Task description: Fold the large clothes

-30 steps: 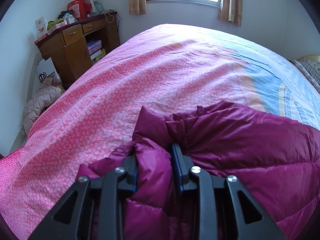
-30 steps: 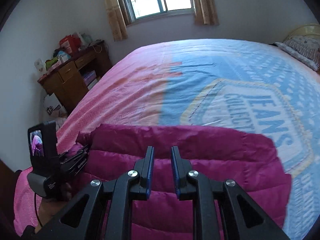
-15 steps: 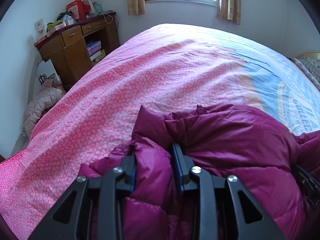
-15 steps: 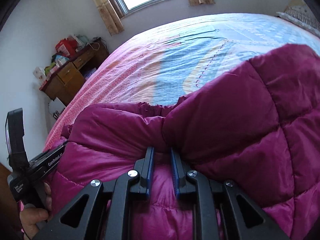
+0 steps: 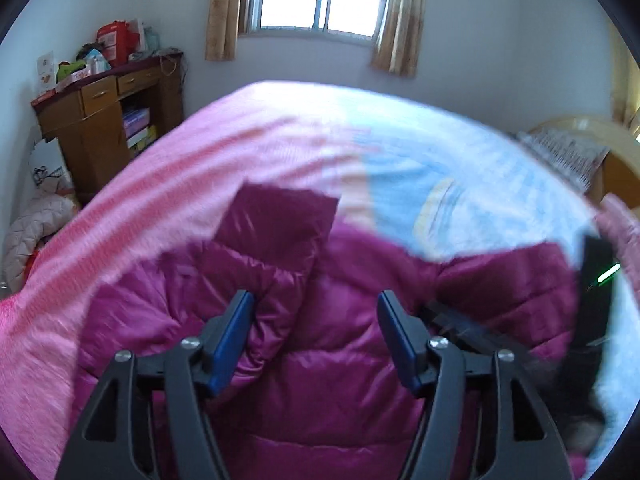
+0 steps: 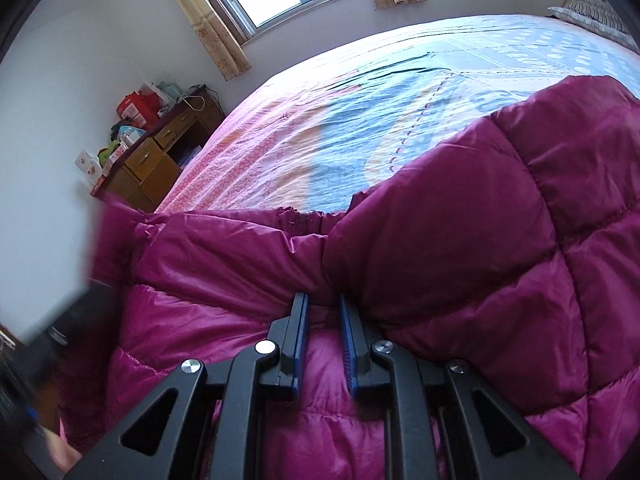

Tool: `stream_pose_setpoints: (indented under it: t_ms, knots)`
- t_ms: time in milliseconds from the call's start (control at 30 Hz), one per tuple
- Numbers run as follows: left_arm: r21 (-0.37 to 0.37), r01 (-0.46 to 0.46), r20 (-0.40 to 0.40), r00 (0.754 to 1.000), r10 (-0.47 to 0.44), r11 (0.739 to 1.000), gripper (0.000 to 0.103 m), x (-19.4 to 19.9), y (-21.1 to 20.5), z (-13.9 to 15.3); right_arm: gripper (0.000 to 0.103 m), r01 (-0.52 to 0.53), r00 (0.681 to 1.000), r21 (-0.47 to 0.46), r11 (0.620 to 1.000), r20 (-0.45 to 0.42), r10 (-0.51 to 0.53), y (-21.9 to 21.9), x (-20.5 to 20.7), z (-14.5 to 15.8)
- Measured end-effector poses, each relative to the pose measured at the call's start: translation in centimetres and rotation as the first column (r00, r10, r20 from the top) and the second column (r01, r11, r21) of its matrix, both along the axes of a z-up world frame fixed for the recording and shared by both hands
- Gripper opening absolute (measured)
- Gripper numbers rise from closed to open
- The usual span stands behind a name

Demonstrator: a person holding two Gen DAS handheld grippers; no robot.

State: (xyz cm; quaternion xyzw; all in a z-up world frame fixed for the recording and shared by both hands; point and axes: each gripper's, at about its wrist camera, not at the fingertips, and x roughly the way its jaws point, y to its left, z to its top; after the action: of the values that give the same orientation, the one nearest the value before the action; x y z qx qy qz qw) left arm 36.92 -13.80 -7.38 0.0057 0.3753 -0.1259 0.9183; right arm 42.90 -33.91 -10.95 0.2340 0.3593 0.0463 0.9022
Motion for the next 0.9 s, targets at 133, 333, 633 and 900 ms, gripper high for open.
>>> stream_pose_setpoints:
  t_ms: [133,333,633,900]
  knots:
    - [0.011,-0.03,-0.01,0.999,0.031,0.999,0.078,0.9,0.1,-2.0,0.016,-0.008,1.0,0.055,0.998,-0.004,0.008,-1.2,-0.4,-0.2]
    - [0.04,-0.032,-0.046,0.998,0.033,0.999,0.084,1.2,-0.3,-2.7,0.018,0.031,0.993,0.136,0.99,0.111,-0.046,-5.2,-4.9,3.1]
    - [0.017,0.05,-0.06,0.997,-0.049,0.999,0.087,0.1,1.0,-1.3,0.013,0.195,0.978,0.221,0.955,0.03,-0.207,-14.0,-8.9,-1.3]
    - [0.147,-0.249,0.099,0.967,0.236,0.957,0.1,-1.7,15.0,2.4,0.014,0.201,0.978,0.141,0.969,0.036,-0.208,-13.3,-9.3,-1.2]
